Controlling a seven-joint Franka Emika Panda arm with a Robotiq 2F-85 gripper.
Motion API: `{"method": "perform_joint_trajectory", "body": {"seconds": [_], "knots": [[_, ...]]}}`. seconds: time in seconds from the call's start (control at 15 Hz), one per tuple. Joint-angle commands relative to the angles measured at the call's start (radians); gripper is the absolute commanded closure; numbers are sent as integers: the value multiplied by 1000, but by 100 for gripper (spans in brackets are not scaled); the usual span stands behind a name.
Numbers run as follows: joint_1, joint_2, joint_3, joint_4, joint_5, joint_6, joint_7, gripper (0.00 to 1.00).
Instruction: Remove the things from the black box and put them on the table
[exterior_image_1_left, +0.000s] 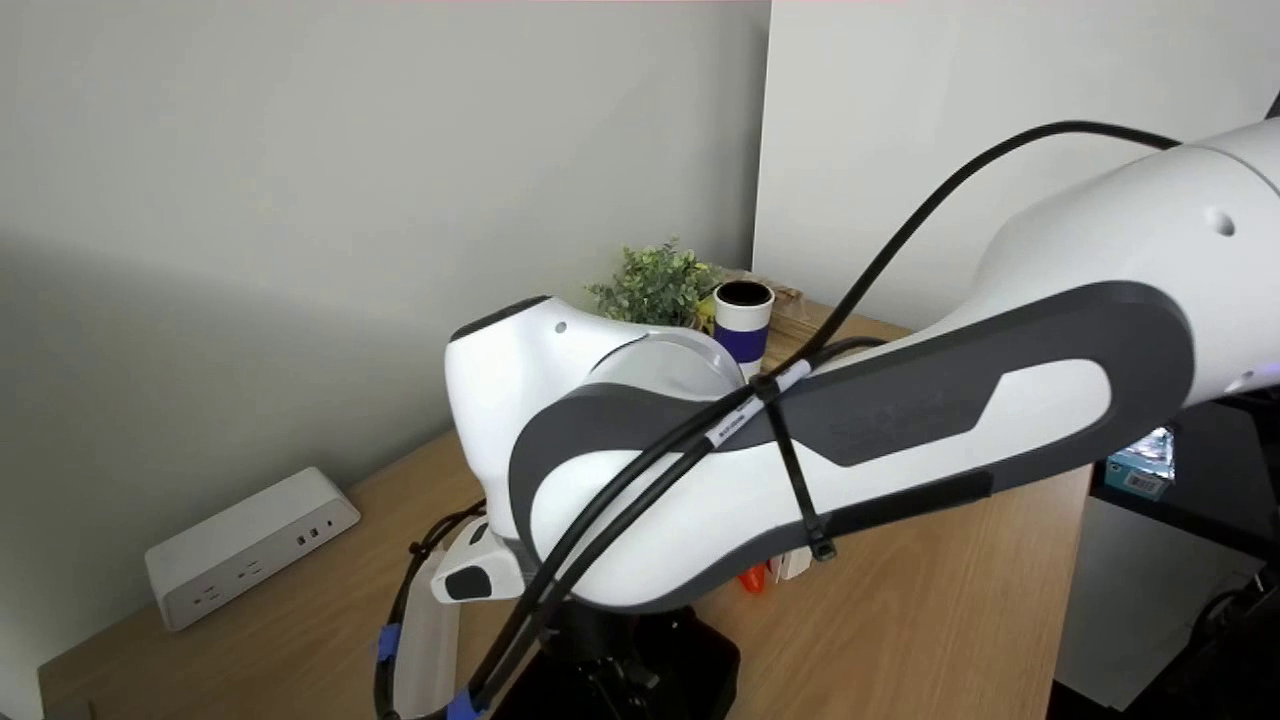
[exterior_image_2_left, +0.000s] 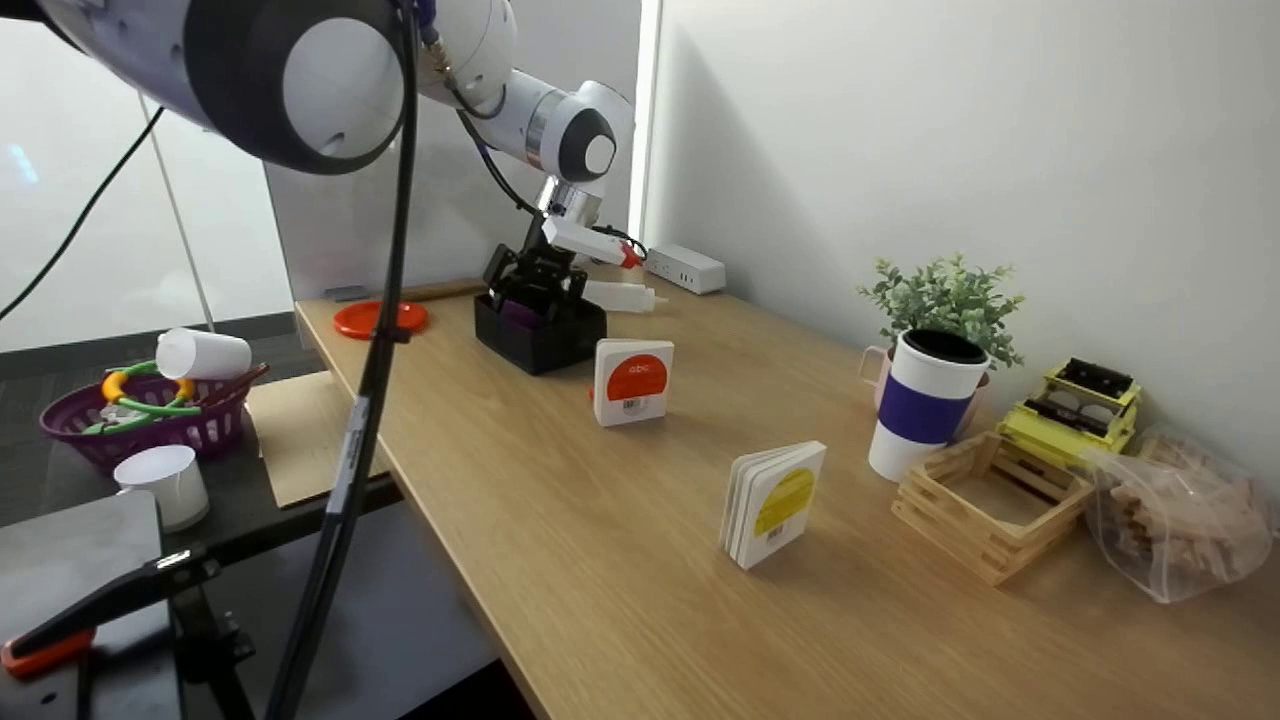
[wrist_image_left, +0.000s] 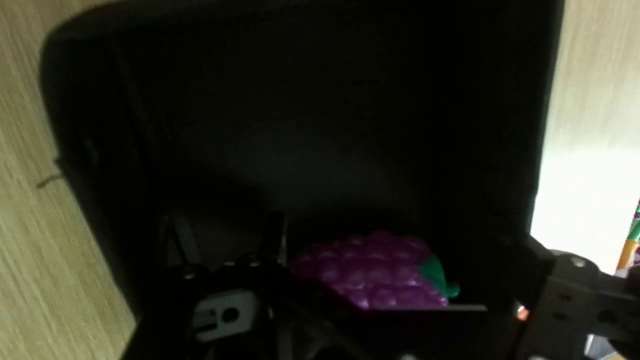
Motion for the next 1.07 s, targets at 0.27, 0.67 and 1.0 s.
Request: {"method": "perform_joint_trajectory", "body": {"seconds": [0.27,0.67,1.0], "knots": [[33,12,-16,24,-19,22,48,0],[44,-20,-41,-8,-41,-13,189,0],[40,-28,-45,-12,-49,-22,283,0]]}}
